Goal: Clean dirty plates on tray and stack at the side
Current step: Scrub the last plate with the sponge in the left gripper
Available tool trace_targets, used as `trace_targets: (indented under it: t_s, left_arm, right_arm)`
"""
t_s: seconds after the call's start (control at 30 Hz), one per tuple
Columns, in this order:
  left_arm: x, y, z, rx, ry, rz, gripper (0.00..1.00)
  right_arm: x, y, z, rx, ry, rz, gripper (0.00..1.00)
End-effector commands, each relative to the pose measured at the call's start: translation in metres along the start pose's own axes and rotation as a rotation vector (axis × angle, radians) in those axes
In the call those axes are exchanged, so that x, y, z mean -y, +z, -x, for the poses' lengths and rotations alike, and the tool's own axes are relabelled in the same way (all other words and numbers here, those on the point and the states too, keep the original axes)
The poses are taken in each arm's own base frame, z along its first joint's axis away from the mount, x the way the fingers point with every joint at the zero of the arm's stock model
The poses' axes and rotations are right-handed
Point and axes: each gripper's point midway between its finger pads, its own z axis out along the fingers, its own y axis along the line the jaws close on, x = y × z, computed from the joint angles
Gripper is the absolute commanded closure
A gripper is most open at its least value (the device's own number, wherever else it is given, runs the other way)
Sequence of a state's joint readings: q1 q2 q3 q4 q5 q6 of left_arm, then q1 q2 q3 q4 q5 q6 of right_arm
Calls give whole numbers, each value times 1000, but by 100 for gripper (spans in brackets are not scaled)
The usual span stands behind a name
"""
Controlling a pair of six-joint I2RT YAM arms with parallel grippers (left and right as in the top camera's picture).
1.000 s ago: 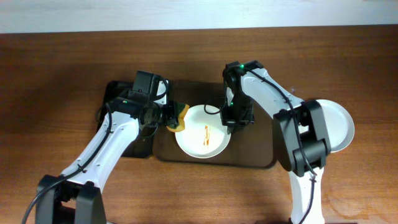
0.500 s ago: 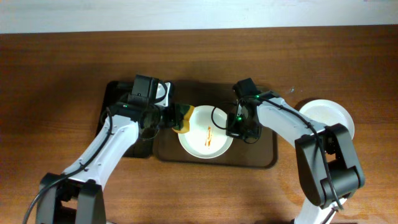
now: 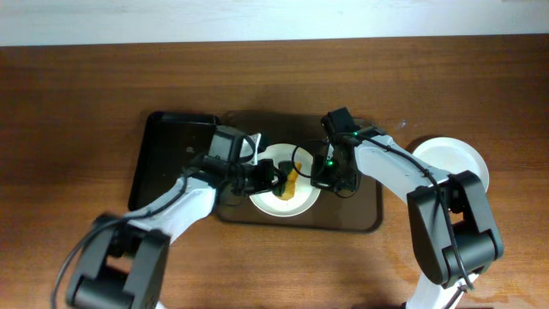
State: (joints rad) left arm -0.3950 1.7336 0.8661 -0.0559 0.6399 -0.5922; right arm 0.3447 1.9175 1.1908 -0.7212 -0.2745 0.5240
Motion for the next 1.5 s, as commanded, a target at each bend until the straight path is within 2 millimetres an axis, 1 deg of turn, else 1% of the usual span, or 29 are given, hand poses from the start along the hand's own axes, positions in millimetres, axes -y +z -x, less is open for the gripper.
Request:
trace_targets:
  t_s: [0.0, 0.13, 0.4, 0.5, 0.57, 0.63, 0.7, 0.77, 0.83, 0.87, 0.93, 1.0, 1.03, 1.1, 1.13, 1.2, 1.23, 1.33, 1.4, 1.47]
  left_arm:
    - [-3, 26, -12, -46, -67, -24, 100]
    - [9, 38, -11, -30, -21, -60, 100]
    - [-3, 44, -13, -16, -64, 1, 100]
    - [-23, 54, -16, -18, -88, 57, 100]
    - [-37, 54, -10, 19, -87, 114, 100]
    - [-54, 46, 7, 85, -85, 176, 100]
    - [-69, 35, 18, 115, -121, 196, 100]
    - [-82, 24, 21, 115, -118, 224, 100]
    - [-92, 12, 16, 82, -87, 263, 100]
    - [-91, 6, 16, 76, -71, 269, 100]
    - [-79, -7, 19, 83, -21, 265, 100]
    - [-57, -26, 25, 116, 5, 246, 100]
    - [-43, -37, 30, 148, 30, 227, 100]
    - [-28, -47, 36, 183, 53, 205, 100]
    - [-28, -47, 36, 185, 28, 203, 100]
    - [-34, -42, 32, 172, -31, 212, 100]
    - [-37, -35, 27, 154, -68, 214, 100]
    - [-39, -10, 7, 74, -94, 212, 100]
    - [-28, 8, -3, 31, -64, 164, 100]
    - [-20, 15, -6, 24, -39, 137, 100]
  right_arm:
    - [4, 1, -4, -3, 9, -18, 96]
    - [4, 1, -4, -3, 9, -18, 96]
    - [5, 1, -6, -10, 11, -21, 96]
    - [5, 1, -6, -10, 11, -21, 96]
    - [6, 1, -7, -16, 13, -25, 96]
    - [7, 1, -9, -21, 14, -30, 96]
    - [10, 1, -9, -23, 18, -41, 96]
    - [13, 0, -11, -27, 21, -59, 96]
    - [18, 0, -11, -24, 23, -84, 96]
    - [18, 0, -10, -21, 22, -88, 96]
    - [18, 0, -10, -20, 22, -89, 96]
    - [18, 0, -10, -20, 22, -89, 96]
    - [18, 0, -10, -20, 22, -88, 96]
    - [18, 0, -10, -20, 22, -88, 96]
    - [18, 0, -10, -21, 22, -88, 96]
    - [18, 0, -10, -20, 22, -88, 96]
    - [18, 0, -10, -20, 22, -88, 96]
    - [18, 0, -10, -21, 22, -88, 96]
    - [19, 0, -11, -21, 22, -89, 96]
    - [19, 0, -11, -25, 23, -91, 96]
